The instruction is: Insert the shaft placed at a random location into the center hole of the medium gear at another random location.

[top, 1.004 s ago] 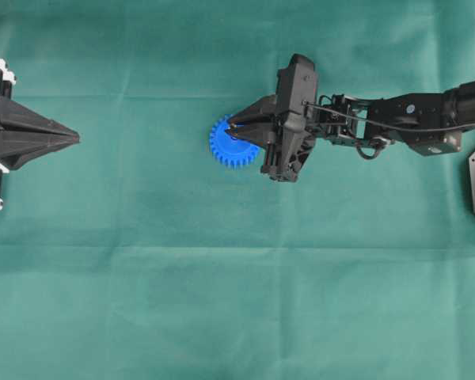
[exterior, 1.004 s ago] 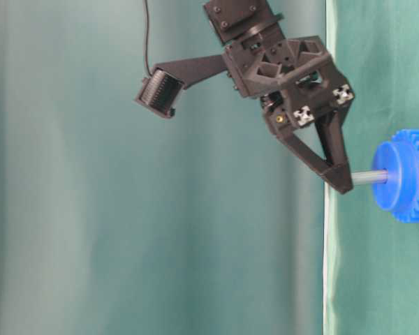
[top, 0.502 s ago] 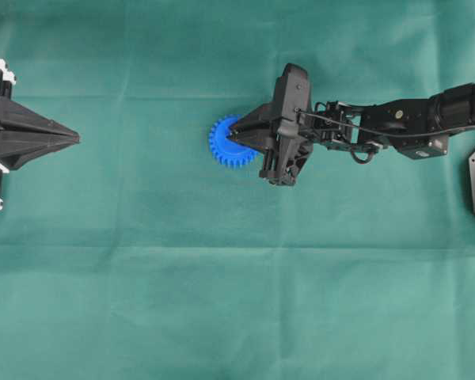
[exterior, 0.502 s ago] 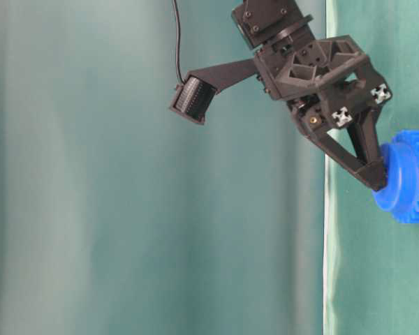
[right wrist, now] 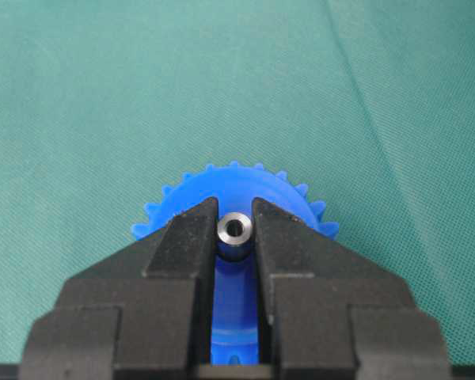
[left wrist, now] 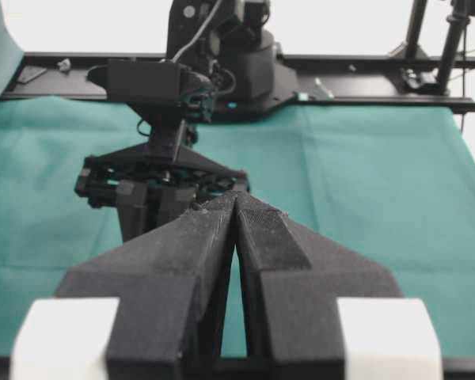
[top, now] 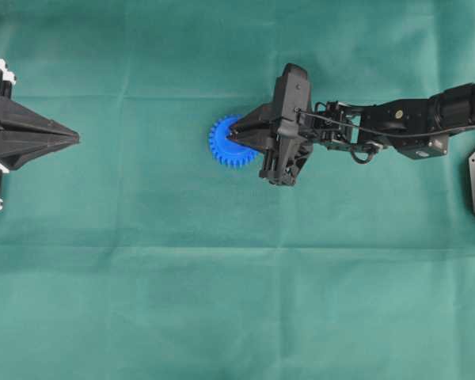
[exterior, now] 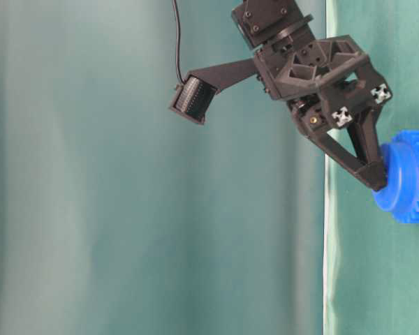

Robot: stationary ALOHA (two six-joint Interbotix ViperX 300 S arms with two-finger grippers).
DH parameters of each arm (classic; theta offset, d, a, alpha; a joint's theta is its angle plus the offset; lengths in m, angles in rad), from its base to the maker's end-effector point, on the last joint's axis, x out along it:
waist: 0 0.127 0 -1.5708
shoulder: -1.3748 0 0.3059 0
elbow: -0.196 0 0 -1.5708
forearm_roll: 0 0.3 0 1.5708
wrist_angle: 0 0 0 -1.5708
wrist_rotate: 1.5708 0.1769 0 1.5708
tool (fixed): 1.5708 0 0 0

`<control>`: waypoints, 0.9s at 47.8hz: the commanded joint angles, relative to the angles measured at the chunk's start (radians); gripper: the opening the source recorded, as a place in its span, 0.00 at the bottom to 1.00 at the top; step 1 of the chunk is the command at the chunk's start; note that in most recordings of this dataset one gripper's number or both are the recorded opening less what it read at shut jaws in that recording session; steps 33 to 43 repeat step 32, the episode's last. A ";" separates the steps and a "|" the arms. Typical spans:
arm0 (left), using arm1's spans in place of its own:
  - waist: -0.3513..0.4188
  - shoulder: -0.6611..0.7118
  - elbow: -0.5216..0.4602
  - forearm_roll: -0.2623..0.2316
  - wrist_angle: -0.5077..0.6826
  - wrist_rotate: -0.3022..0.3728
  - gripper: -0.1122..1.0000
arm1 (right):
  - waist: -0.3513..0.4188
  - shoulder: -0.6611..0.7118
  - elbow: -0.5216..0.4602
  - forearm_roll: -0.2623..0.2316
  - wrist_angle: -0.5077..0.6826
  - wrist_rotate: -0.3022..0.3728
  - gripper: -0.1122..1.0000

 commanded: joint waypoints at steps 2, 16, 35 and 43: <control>0.002 0.008 -0.020 0.003 -0.008 0.000 0.10 | 0.003 -0.023 -0.009 0.002 0.014 -0.003 0.25; 0.002 0.008 -0.020 0.003 -0.009 0.000 0.10 | 0.011 -0.097 0.000 0.000 0.025 -0.006 0.89; 0.002 0.006 -0.020 0.003 -0.008 0.002 0.10 | 0.011 -0.204 0.006 -0.005 0.110 -0.011 0.81; 0.002 0.006 -0.020 0.003 -0.008 0.002 0.10 | 0.011 -0.204 0.006 -0.005 0.110 -0.011 0.81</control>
